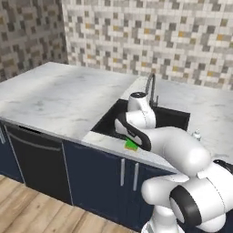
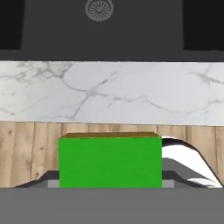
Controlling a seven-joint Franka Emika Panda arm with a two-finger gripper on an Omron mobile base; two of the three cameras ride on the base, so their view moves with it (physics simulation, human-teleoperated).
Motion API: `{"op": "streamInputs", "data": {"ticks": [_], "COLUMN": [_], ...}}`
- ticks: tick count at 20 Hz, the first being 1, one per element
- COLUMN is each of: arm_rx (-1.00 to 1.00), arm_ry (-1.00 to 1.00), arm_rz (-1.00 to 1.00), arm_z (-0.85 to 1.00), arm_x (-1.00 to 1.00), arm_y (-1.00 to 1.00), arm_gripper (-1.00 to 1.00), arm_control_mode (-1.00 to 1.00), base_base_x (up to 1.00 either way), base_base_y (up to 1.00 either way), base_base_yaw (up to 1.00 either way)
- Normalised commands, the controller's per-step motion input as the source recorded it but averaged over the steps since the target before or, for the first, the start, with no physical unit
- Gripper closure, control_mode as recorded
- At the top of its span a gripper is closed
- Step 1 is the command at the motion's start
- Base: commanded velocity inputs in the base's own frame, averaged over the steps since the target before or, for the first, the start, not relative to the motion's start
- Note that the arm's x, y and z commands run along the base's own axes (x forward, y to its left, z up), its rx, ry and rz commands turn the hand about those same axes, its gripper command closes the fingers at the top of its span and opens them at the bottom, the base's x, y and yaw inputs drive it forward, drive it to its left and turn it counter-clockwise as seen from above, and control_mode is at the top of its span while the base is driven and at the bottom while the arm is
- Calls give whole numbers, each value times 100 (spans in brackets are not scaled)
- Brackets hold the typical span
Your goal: Restock the sink supplies by placing the sponge and soap dispenser on the counter and next to the sink. Make sure the soap dispenser is upright.
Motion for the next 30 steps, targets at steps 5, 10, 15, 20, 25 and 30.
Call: {"op": "streamInputs", "data": {"ticks": [5, 10, 15, 20, 25, 30], "arm_rx": [0, 0, -1, 0, 0, 0], "arm_ry": [0, 0, 2, 5, 1, 6], "arm_rz": [0, 0, -25, -18, -8, -4], "arm_z": [0, 0, -38, -47, -46, -44], "arm_x": [0, 0, 67, 100, 100, 97], "arm_y": [0, 0, 58, 26, 1, 14], "arm_gripper": [100, 100, 100, 100, 100, 100], "arm_control_mode": [100, 100, -100, -100, -100, -100], "base_base_x": [43, 56, 11, 0, 0, 0], "base_base_y": [100, 100, 20, 0, 0, 0], "base_base_yaw": [-47, -43, -8, 0, 0, 0]}}
